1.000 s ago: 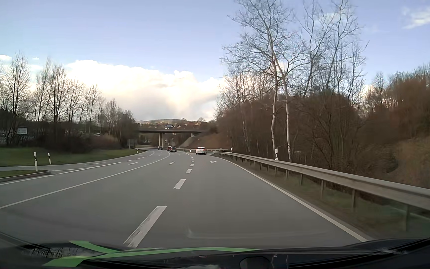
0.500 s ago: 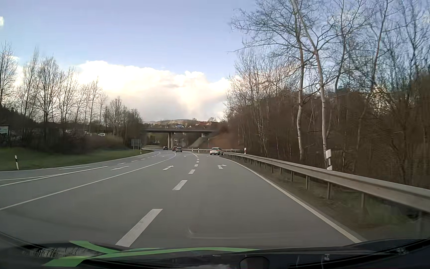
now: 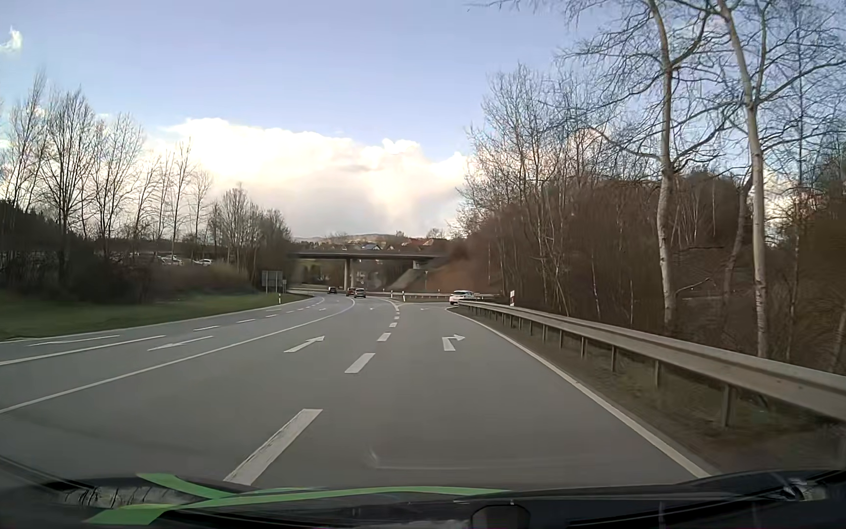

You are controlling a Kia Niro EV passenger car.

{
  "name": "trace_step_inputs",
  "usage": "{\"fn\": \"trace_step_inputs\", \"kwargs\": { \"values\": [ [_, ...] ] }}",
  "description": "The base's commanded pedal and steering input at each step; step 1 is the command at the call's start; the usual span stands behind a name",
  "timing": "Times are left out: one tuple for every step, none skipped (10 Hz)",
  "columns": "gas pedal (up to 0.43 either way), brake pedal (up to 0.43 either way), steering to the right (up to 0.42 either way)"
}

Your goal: Follow the waypoints while adhering to traffic rules and regulations

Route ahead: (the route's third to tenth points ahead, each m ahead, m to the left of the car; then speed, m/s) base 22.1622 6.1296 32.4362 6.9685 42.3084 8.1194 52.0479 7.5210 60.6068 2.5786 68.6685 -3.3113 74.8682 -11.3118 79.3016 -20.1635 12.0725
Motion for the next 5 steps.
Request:
{"fn": "trace_step_inputs", "kwargs": {
  "values": [
    [0.000,0.195,-0.023],
    [0.000,0.195,-0.023],
    [0.000,0.195,-0.022],
    [0.000,0.195,-0.022],
    [0.000,0.183,-0.022]
  ]
}}
